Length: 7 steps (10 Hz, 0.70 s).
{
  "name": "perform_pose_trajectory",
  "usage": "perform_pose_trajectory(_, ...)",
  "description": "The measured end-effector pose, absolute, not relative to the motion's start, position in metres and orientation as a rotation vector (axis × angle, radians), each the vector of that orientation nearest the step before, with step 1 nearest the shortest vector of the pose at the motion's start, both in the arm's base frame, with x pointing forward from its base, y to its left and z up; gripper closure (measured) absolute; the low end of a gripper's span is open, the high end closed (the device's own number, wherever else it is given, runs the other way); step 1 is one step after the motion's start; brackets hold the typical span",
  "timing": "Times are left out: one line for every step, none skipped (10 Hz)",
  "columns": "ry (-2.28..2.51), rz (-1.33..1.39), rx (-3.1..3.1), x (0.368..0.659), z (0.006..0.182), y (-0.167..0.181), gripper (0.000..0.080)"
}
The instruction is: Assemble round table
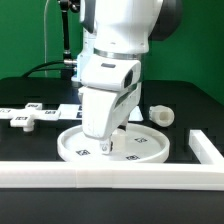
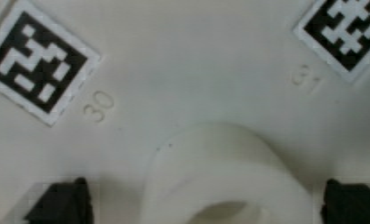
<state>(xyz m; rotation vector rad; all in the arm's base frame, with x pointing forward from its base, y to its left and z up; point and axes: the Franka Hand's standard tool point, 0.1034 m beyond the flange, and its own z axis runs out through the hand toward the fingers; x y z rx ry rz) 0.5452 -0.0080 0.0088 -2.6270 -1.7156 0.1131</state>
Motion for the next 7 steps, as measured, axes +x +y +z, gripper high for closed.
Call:
perform_pose_trajectory(-1.716,0.113,-2.626,0.5451,0.0087,-0.0075,0.0175)
perform_pose_trajectory(-1.717,0.113,-2.625,0.5451,0.0087,-0.0069,0.0175)
perform_pose_trajectory(-1.717,0.113,-2.625,0.5451,0.0087,-0.007,0.0353)
perform_pose_trajectory(-1.717,0.113,-2.625,0.545,0.0087,-0.007,0.0353)
perform_pose_trajectory(-1.717,0.113,-2.625,0.545,0.0087,-0.007,0.0393)
perform_pose_trajectory(-1.717,0.113,-2.625,0.545,0.0087,-0.007,0.0393)
perform_pose_trajectory(-1.717,0.113,-2.625,0.545,0.0087,-0.007,0.0393)
